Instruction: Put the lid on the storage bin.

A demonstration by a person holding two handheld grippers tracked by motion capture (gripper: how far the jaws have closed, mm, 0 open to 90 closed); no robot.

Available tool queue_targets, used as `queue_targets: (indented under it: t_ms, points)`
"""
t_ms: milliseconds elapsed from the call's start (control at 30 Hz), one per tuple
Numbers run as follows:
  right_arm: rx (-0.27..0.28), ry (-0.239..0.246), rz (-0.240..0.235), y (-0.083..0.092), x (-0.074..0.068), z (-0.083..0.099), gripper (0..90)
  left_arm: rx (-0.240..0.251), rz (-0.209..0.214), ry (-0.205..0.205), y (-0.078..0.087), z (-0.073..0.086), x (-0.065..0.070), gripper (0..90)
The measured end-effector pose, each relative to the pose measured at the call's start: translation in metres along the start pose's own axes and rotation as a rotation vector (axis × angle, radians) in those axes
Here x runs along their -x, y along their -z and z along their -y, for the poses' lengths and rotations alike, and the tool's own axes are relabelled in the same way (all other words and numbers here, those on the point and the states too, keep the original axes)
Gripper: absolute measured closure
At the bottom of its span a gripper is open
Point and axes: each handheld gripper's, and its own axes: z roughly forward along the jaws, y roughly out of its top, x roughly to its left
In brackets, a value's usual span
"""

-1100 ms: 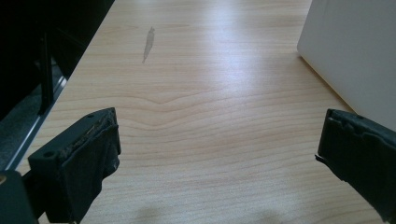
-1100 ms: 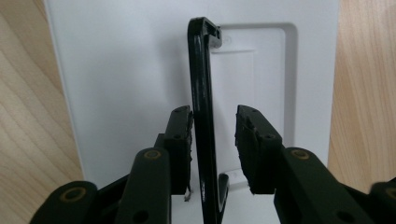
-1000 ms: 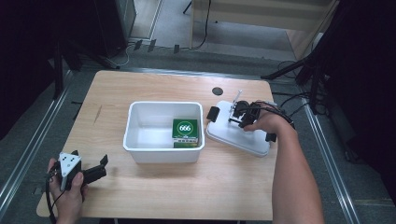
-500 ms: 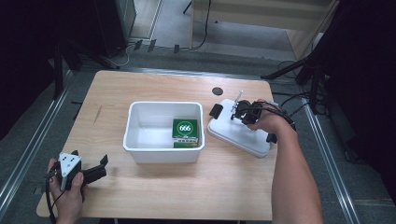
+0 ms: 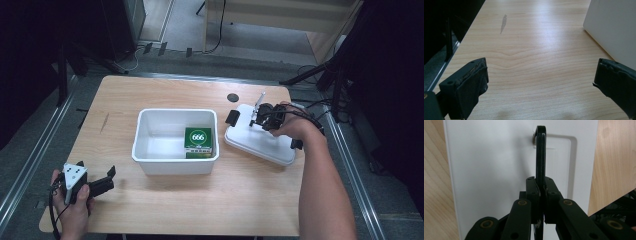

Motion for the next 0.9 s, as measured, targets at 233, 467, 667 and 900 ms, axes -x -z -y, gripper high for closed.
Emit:
queue_targets:
  t_ms: [233, 467, 667, 900]
  points:
    - [0.016, 0.018, 0.022, 0.020, 0.004, 0.000, 85.5, 0.000, 0.001, 0.000, 0.000, 0.000, 0.000, 0.0]
    - [0.022, 0.017, 0.043, 0.037, 0.009, 0.003, 85.5, 0.001, 0.001, -0.001, 0.000, 0.000, 0.000, 0.0]
    - [0.042, 0.026, 0.054, 0.054, 0.012, 0.002, 85.5, 0.001, 0.000, 0.001, 0.000, 0.000, 0.000, 0.0]
    - [0.059, 0.053, 0.071, 0.072, 0.011, -0.005, 85.5, 0.001, -0.002, -0.001, 0.000, 0.000, 0.000, 0.0]
